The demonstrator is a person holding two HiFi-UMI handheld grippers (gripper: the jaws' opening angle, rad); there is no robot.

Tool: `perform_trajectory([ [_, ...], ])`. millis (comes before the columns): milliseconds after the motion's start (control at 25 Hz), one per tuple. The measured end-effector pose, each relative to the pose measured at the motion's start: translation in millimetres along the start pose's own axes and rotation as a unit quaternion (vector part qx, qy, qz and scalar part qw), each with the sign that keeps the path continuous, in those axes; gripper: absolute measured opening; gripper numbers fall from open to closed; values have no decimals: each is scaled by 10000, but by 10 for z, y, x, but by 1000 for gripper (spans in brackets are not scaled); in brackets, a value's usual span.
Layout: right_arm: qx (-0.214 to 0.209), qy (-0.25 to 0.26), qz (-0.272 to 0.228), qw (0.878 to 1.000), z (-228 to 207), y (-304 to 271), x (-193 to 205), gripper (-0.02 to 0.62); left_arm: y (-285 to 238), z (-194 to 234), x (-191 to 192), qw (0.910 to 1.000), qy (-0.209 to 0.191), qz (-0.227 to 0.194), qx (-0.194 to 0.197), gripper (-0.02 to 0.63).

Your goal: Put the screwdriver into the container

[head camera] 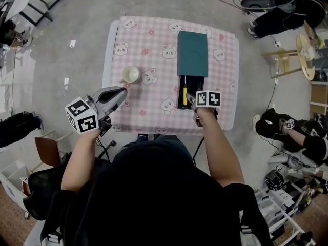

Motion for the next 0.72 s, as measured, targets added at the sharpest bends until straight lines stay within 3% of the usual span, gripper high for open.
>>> perform_trajectory([
  [720, -82, -252, -857, 9960, -42, 726, 130, 127, 173, -528, 18, 9983, -553, -30, 199, 2],
])
Point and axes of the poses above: the fingertips, and each gripper's own axes: y backward along the fingers, z to its left, x out of its underside, the point moved 1 cm from there along y, backward along the fingers, and after that the axes turned 15 degrees about x, right-handed, at the moved point
